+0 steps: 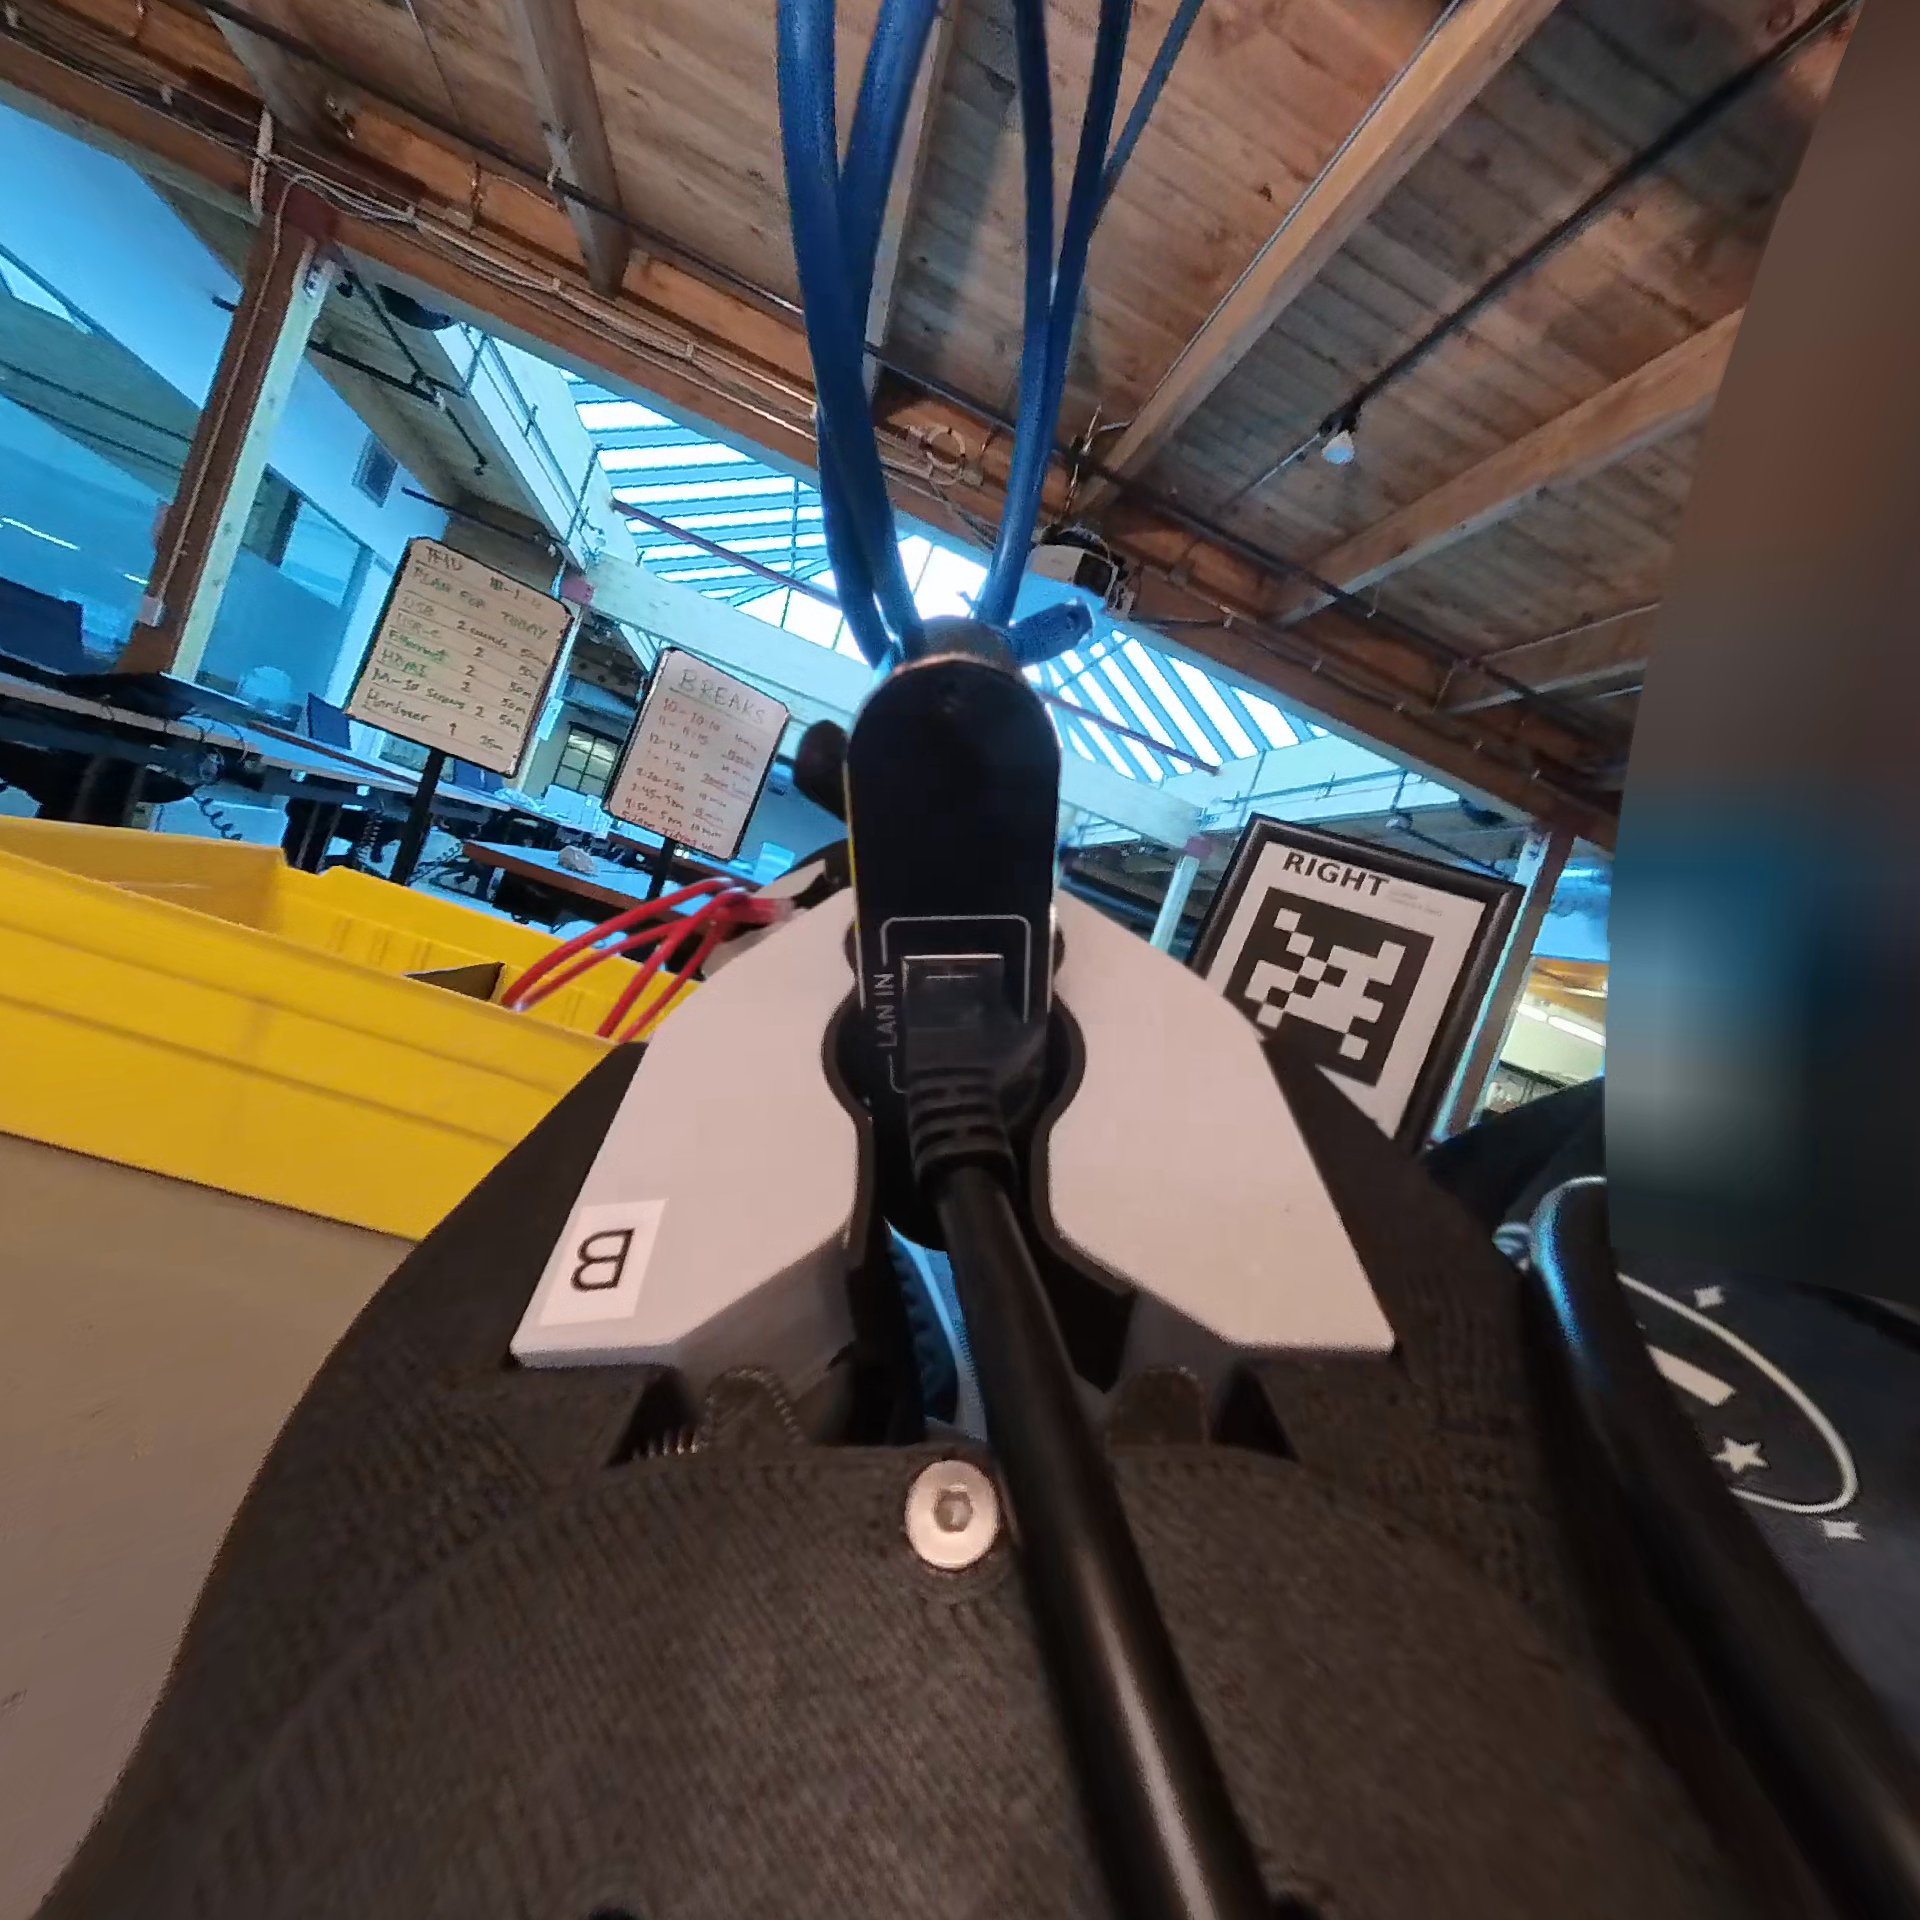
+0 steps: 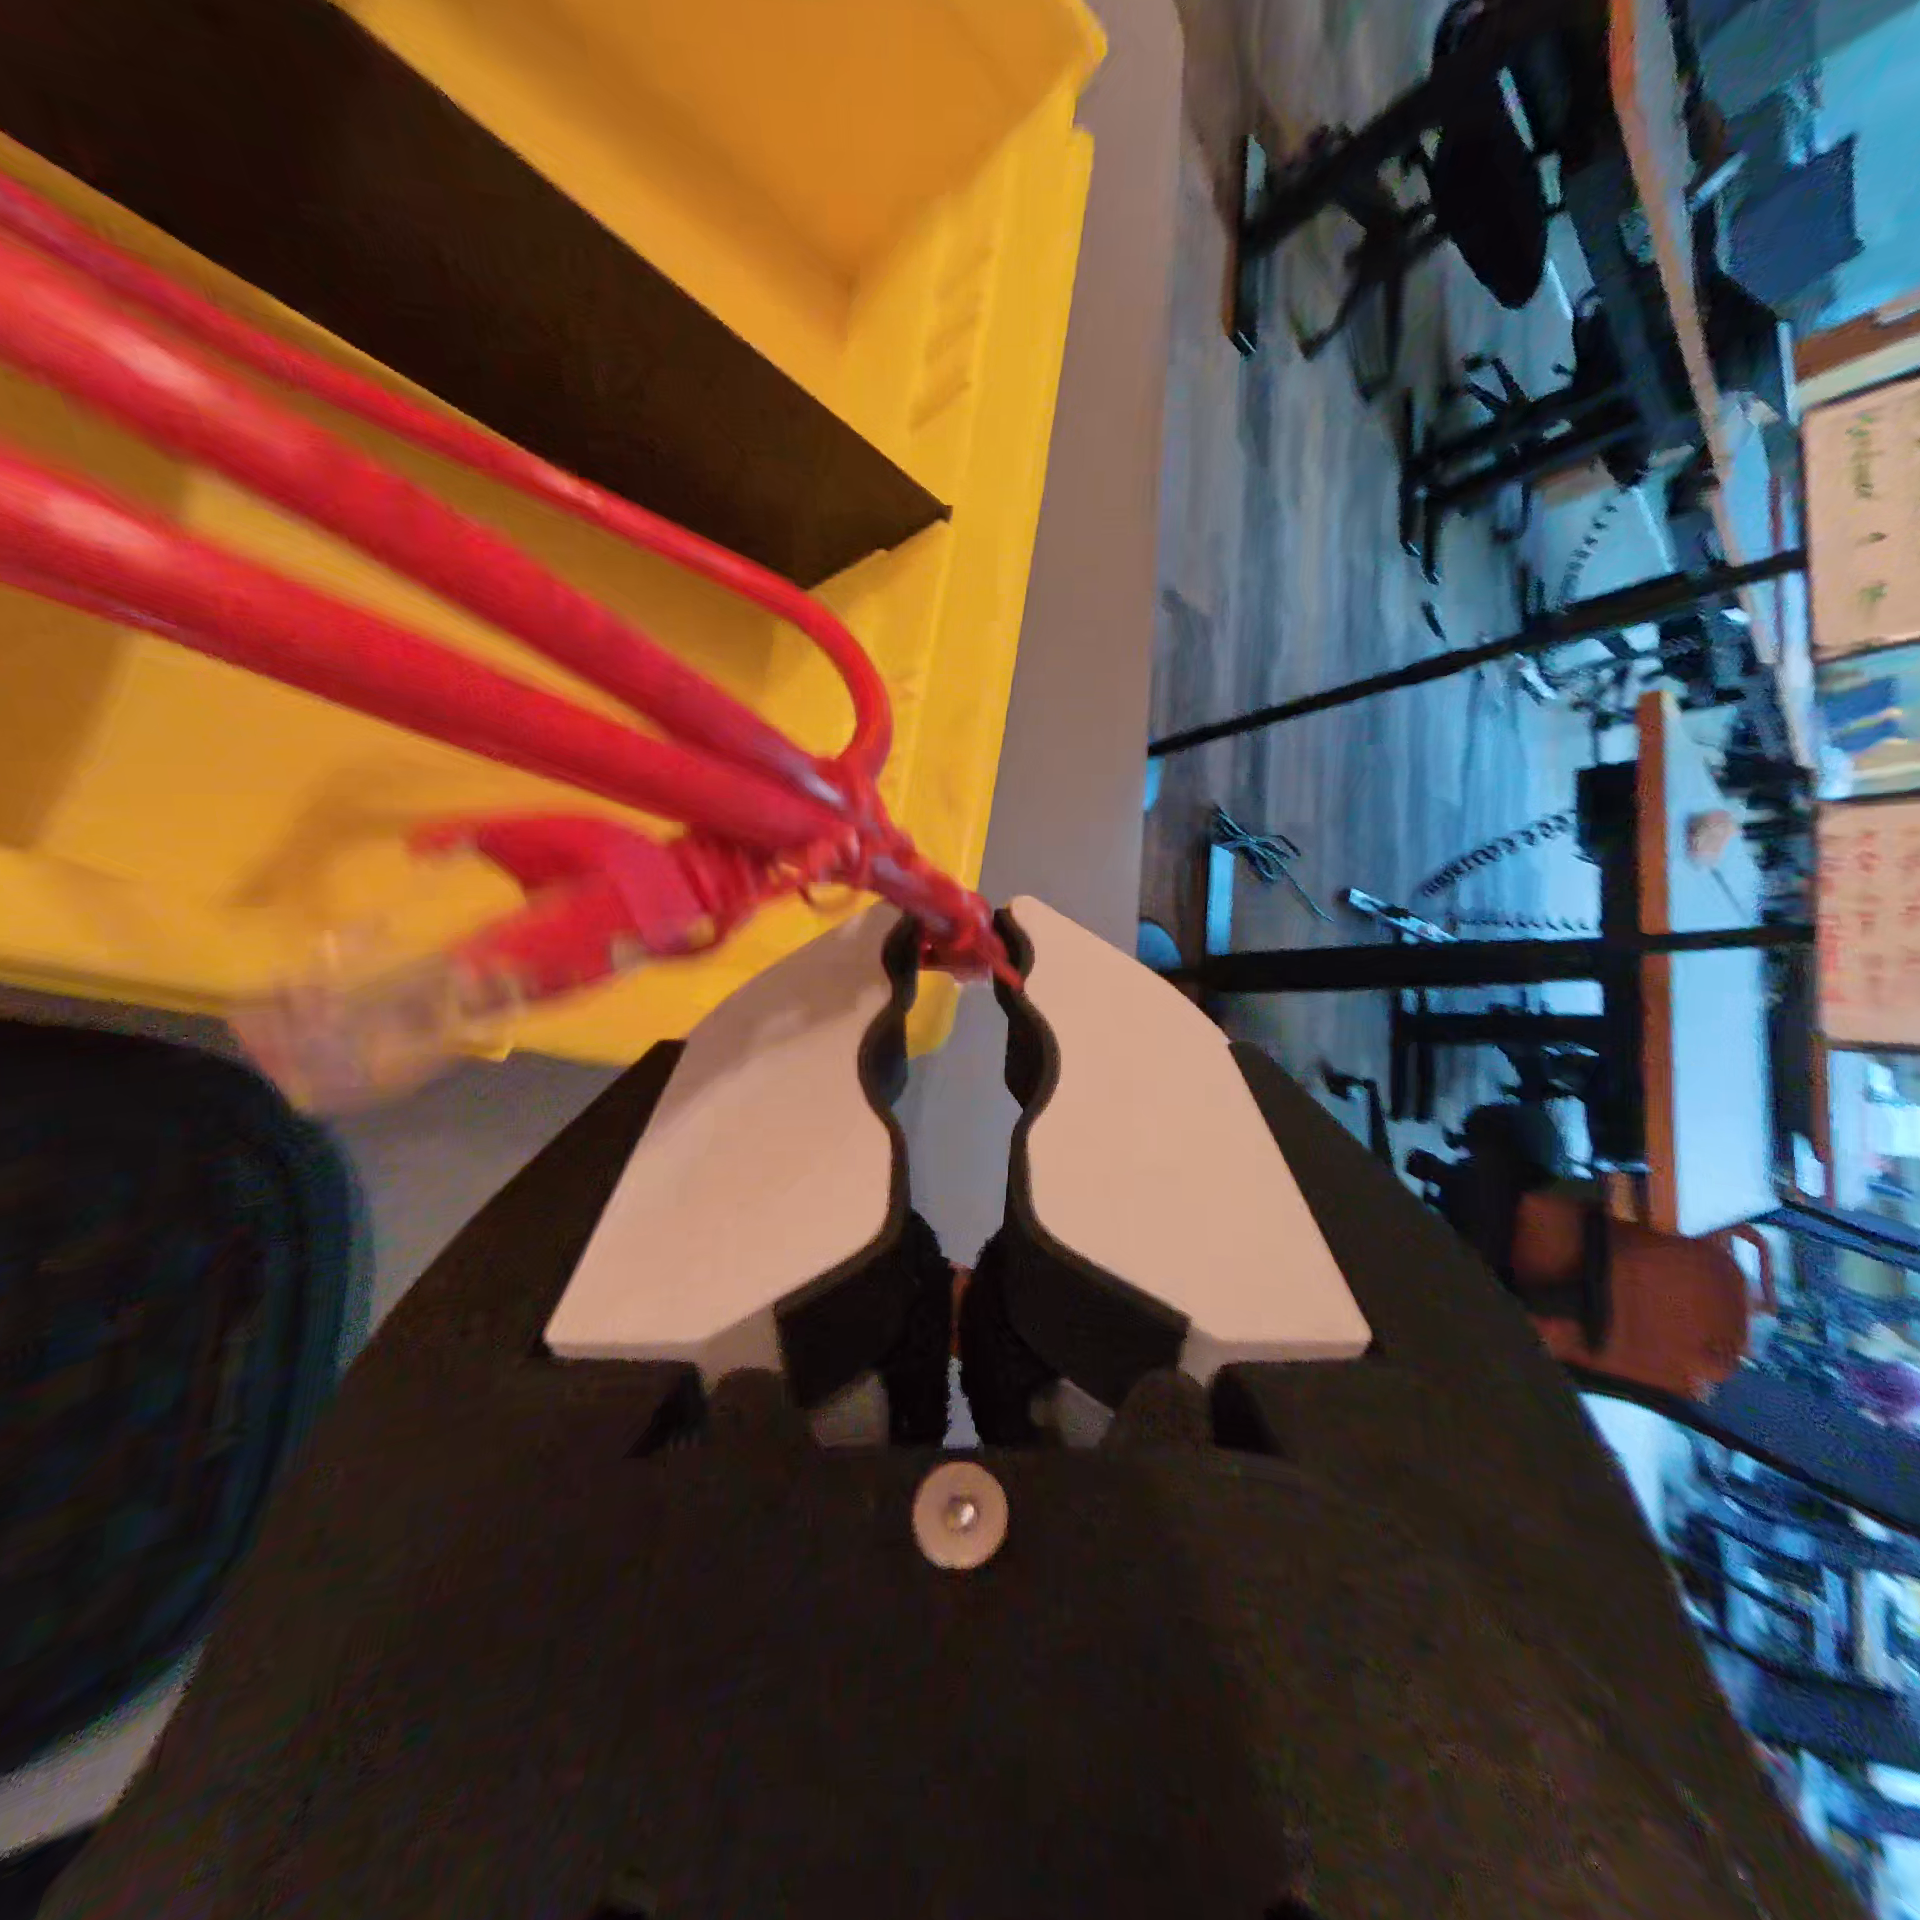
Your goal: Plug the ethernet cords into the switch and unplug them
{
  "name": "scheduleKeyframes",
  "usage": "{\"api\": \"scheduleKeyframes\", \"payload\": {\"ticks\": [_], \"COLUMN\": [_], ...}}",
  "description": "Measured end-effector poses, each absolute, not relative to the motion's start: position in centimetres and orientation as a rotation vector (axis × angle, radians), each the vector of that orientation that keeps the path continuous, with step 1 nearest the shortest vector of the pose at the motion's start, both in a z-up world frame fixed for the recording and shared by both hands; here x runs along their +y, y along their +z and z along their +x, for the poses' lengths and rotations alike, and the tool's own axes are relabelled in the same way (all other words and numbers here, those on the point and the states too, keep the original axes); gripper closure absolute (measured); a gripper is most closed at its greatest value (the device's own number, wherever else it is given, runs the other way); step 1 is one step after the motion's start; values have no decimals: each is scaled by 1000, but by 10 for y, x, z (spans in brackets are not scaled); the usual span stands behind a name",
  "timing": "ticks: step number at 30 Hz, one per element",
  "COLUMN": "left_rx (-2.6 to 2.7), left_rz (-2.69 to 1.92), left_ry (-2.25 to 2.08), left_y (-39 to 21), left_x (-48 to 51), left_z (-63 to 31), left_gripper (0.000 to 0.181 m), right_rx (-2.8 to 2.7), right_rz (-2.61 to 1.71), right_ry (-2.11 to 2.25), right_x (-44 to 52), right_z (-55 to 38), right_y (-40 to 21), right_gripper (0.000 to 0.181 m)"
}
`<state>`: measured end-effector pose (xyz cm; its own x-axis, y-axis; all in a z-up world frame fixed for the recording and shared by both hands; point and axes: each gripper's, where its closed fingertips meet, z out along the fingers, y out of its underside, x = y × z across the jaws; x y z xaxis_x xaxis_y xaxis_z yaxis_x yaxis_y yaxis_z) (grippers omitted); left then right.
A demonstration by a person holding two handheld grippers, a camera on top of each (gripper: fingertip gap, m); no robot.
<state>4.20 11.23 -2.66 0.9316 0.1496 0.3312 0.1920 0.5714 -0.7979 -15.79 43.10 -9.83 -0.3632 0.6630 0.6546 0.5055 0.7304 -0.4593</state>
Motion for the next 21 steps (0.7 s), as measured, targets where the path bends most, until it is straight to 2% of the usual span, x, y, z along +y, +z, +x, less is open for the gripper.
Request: {"api": "scheduleKeyframes", "payload": {"ticks": [7,12,17,21], "left_rx": [-360,-340,-326,-329], "left_rz": [-1025,-1060,-1084,-1074], "left_ry": [10,14,31,20], "left_y": [-30,-32,-33,-32], "left_x": [120,126,129,128], "left_z": [46,50,53,53], "left_gripper": [154,154,154,154], "right_rx": [-2064,-2116,-1995,-2060], "right_rz": [-753,-735,-772,-637], "right_ry": [32,364,525,664], "right_x": [414,390,394,373], "right_z": [-166,-160,-165,-159], "right_y": [-124,-113,-88,-87], "right_gripper": [163,156,142,130]}}
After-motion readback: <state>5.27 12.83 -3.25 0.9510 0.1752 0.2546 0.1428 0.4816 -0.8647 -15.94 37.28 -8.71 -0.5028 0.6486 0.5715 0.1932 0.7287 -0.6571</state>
